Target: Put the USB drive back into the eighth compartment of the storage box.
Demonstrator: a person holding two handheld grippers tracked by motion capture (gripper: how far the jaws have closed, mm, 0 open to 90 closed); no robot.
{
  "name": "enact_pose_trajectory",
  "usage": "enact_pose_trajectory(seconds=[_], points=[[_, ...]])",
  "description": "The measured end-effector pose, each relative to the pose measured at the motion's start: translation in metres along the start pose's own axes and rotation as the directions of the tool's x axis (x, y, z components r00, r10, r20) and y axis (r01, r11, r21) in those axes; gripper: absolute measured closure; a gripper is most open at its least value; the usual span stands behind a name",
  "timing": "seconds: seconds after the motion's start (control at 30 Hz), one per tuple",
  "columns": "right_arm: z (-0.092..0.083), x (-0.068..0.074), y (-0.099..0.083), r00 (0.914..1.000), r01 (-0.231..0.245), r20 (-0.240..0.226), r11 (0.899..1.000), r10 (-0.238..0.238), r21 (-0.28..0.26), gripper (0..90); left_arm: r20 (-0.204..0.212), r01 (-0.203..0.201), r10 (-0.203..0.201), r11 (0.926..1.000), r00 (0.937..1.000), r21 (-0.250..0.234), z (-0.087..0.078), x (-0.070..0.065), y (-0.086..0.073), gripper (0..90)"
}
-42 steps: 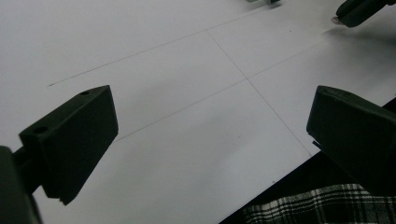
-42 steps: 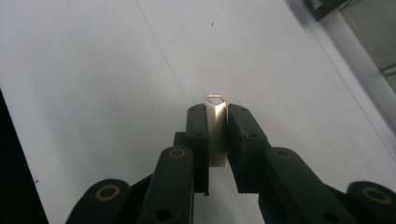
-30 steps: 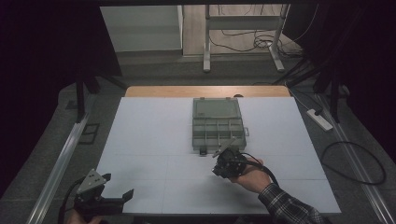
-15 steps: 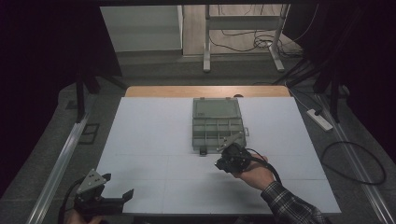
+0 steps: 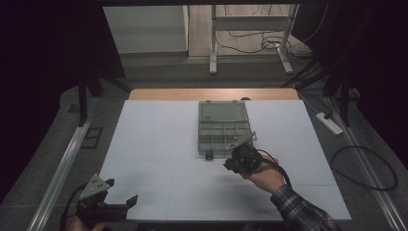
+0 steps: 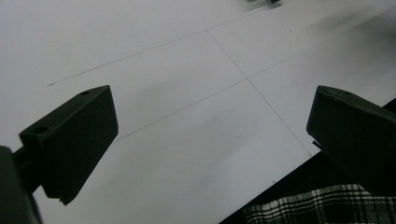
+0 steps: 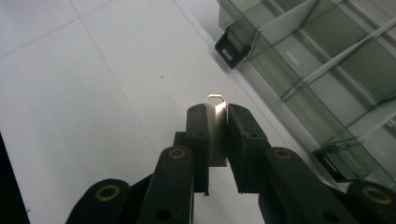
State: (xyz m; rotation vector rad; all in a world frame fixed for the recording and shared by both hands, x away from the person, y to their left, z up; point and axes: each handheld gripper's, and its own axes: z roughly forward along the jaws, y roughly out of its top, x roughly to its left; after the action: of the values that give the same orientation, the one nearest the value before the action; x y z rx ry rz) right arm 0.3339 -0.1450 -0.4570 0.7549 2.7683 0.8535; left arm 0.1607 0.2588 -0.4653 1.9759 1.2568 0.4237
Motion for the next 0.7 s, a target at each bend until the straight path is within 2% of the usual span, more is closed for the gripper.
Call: enact_pose_trajectory(seconds=[0.7], points=[[-0.007, -0.025, 0.002, 0.9971, -0.051, 0.055, 0.998, 0.053, -0.043, 78.4, -0.002, 0.003, -0.003, 1.0000, 1.0000, 0.004, 0.000, 0.000, 0.000, 2.4]])
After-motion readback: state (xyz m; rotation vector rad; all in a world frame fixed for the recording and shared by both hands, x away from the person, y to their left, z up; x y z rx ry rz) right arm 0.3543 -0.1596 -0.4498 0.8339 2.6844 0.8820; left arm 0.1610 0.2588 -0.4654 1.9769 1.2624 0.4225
